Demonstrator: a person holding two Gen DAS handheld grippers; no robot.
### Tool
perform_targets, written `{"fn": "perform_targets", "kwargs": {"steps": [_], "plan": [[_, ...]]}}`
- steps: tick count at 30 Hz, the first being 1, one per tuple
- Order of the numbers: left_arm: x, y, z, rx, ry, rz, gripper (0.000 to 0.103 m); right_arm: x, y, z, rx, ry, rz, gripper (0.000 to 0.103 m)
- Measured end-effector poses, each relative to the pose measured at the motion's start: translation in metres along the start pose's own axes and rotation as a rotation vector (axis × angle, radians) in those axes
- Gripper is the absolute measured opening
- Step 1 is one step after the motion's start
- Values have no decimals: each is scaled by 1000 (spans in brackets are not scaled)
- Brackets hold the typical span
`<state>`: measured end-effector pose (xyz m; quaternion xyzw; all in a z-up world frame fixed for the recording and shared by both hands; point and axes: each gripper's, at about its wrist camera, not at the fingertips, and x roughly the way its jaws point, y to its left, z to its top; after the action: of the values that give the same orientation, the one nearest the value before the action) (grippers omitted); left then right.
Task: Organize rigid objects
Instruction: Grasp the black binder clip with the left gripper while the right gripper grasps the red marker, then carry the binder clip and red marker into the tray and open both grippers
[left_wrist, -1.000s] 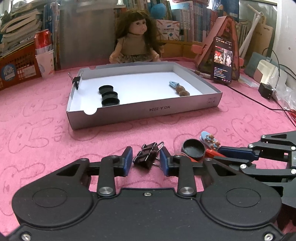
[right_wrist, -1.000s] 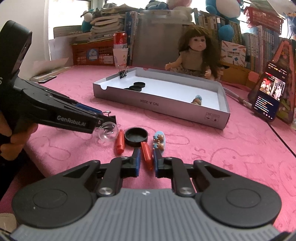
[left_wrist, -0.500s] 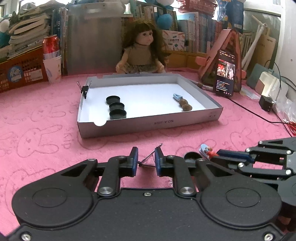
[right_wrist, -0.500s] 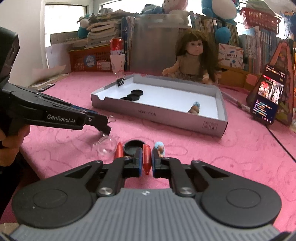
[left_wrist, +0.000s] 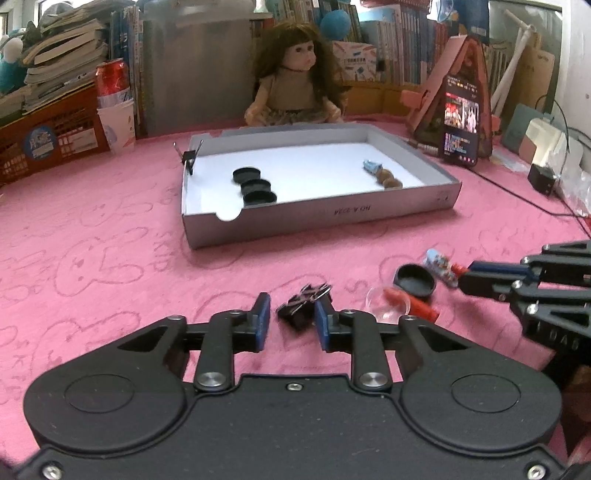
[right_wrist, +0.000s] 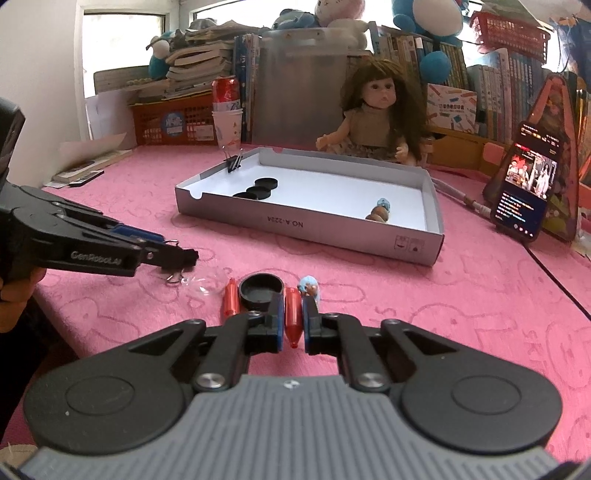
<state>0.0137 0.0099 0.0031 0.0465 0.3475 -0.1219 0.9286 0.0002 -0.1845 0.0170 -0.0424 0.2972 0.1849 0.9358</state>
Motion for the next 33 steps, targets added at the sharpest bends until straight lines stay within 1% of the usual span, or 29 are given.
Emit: {"fn": "perform_targets", "kwargs": {"steps": [1, 2, 5, 8, 10, 11, 13, 15, 18, 20, 22, 28, 30, 31, 32, 33], "plan": [[0, 1, -2, 4, 3, 4, 27, 0, 0, -1, 3, 2, 0, 13], [0, 1, -3, 7, 6, 10, 30, 0, -1, -1, 5, 4, -2, 13], [1, 5, -4, 3, 7, 36, 32, 0, -1, -3, 3, 10, -8, 13], [2, 12, -2, -16, 8, 106, 32, 0, 0, -5, 4, 14, -12, 13], [2, 18, -1, -54, 9, 152, 35, 0, 0, -5, 4, 16, -17, 13], [1, 20, -1, -74, 8, 161, 36, 0, 0, -6, 5, 18, -20, 13], [-2, 23, -1, -98, 2, 136, 39, 1, -1, -6, 10, 21, -25, 13], [-6, 21, 0, -109, -10, 86, 45, 1, -2, -6, 11, 22, -29, 14], [-8, 12, 1, -84, -30, 46, 50, 1, -2, -7, 12, 20, -33, 15], [-5, 5, 2, -65, -36, 50, 50, 0, -2, -7, 11, 18, -37, 20], [0, 0, 4, -57, -33, 60, 50, 0, -2, -8, 12, 18, -38, 22], [18, -1, 4, -100, -16, 82, 50, -1, -2, -12, 9, 20, -38, 22], [21, -1, 4, -99, -24, 99, 49, -1, -2, -13, 10, 19, -33, 30], [22, -3, 4, -91, -28, 110, 48, -1, -2, -14, 9, 16, -33, 37], [23, -3, 4, -85, -31, 115, 47, -1, -2, -15, 7, 14, -33, 38], [24, -5, 4, -82, -32, 118, 42, -1, -2, -15, 7, 12, -34, 38]]}}
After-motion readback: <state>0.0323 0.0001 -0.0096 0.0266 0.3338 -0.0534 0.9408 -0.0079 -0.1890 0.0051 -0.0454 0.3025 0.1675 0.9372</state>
